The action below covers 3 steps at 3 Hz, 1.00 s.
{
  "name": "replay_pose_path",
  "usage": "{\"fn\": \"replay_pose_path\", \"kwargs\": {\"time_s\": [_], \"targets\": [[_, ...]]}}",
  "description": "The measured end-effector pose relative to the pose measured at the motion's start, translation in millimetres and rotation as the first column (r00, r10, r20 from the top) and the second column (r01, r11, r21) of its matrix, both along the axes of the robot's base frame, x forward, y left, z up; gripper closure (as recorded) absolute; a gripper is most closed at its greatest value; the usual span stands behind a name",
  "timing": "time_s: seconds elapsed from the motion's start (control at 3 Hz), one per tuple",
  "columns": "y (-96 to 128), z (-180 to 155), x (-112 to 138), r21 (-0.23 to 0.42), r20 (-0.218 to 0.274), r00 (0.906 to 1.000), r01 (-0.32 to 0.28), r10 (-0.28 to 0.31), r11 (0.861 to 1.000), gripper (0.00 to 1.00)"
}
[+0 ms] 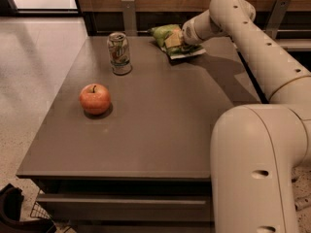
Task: Move green jalapeno chip bag near apple
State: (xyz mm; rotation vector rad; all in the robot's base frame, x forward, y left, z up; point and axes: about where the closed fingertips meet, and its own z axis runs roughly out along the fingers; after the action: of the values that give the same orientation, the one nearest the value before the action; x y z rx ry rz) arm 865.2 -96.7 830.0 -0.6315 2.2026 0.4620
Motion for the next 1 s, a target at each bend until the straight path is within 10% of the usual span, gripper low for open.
{"fn": "replay_pose_path", "kwargs": {"time_s": [1.0], "targets": [[-0.3, 2.6, -0.1, 0.0, 0.0, 1.0, 0.0, 0.0, 1.0, 1.0]]}}
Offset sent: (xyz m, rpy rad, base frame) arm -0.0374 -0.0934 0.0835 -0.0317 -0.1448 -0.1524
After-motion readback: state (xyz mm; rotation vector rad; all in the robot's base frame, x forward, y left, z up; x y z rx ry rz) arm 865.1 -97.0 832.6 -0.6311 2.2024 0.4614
